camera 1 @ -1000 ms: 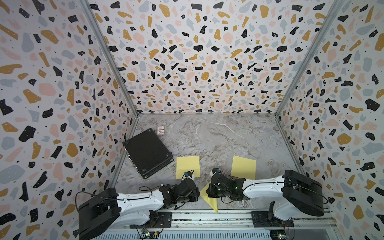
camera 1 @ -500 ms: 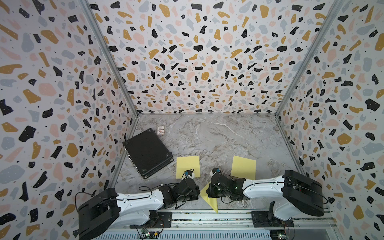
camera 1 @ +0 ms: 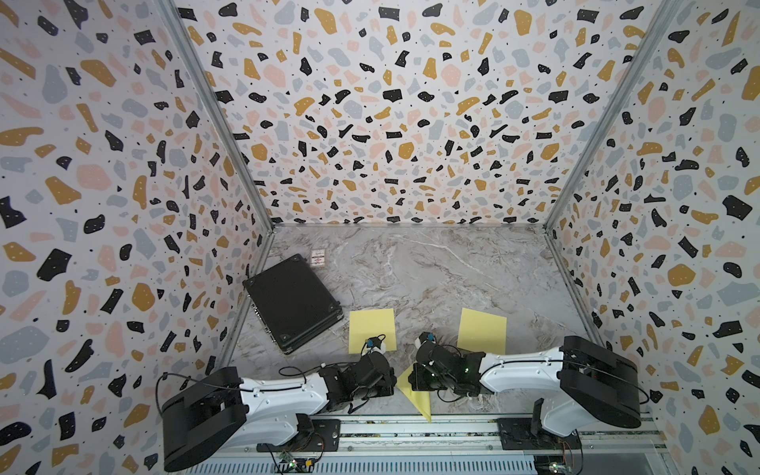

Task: Fold the square paper diagonally
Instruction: Fold the paper at the center of the board.

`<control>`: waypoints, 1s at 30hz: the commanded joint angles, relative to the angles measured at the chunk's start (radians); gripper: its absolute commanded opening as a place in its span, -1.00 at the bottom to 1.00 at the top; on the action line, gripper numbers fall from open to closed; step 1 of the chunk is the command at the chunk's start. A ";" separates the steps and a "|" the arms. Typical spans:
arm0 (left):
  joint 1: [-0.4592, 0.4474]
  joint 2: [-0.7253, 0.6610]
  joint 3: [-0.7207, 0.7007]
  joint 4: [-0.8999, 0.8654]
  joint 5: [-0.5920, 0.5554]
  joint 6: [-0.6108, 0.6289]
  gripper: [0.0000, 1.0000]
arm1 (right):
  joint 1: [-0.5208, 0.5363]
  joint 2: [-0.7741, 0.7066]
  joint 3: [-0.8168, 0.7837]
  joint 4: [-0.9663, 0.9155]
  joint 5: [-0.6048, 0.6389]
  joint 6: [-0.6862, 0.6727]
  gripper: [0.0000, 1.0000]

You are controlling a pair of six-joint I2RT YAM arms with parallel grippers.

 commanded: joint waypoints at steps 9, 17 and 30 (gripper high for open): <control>0.004 0.016 -0.016 -0.012 -0.001 0.001 -1.00 | 0.002 -0.016 0.062 -0.061 0.011 -0.038 -0.98; 0.005 0.018 -0.016 -0.016 0.001 0.000 -1.00 | 0.002 0.016 0.054 -0.044 0.011 -0.033 -0.98; 0.005 0.008 -0.016 -0.036 -0.005 0.000 -1.00 | 0.001 0.059 0.029 -0.020 -0.009 -0.021 -0.89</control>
